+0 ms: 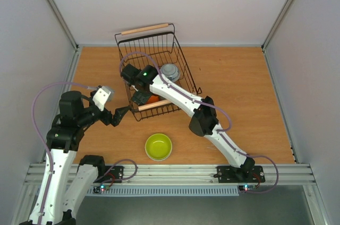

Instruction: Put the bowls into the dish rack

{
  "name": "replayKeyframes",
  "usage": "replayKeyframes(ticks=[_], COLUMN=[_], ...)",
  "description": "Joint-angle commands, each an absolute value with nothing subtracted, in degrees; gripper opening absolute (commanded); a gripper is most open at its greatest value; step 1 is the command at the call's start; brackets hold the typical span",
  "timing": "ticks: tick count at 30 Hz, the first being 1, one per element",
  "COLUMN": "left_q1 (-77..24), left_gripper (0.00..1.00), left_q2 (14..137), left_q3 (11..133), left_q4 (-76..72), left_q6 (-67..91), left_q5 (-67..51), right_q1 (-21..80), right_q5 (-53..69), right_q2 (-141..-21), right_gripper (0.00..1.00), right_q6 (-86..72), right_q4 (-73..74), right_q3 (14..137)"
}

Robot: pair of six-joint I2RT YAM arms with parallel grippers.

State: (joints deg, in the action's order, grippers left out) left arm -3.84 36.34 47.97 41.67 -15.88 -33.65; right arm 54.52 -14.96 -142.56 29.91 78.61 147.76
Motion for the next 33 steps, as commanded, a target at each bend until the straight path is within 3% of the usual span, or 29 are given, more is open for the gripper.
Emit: replayKeyframes(ticks=[1, 14, 21, 23, 26, 33], left_q1=[-3.93, -3.87, -3.91, -3.89, -3.87, -3.87], left_gripper=[0.99, 0.99, 0.99, 0.99, 0.99, 0.99], left_q2=[35.90, 35.12, 35.59, 35.51, 35.56, 38.06], left_q3=[47.55, 47.72, 47.73, 47.72, 47.66, 48.15], left_q4=[39.22, 39.36, 39.52, 39.67, 39.77, 40.72], left_q6=[-16.35, -16.25, -16.35, -16.43, -16.61, -17.04], left_q5=[-34.37, -33.84, -34.23, -34.60, -35.26, -36.89], right_q1=[55.02, 51.56, 46.49, 46.10, 47.05, 58.31], right_q5=[-11.48, -16.21, -19.51, -17.81, -11.70, -13.07], right_q2=[-140.48, -132.63, -121.02, -115.72, -105.30, -85.47], right_gripper=[0.99, 0.99, 0.98, 0.93, 0.75, 0.42], right_q6=[30.63, 26.16, 20.88, 19.78, 17.68, 12.82], right_q4=[78.30, 73.04, 65.28, 63.03, 60.07, 56.99], right_q3=[148.19, 145.95, 134.24, 128.19, 114.79, 90.26])
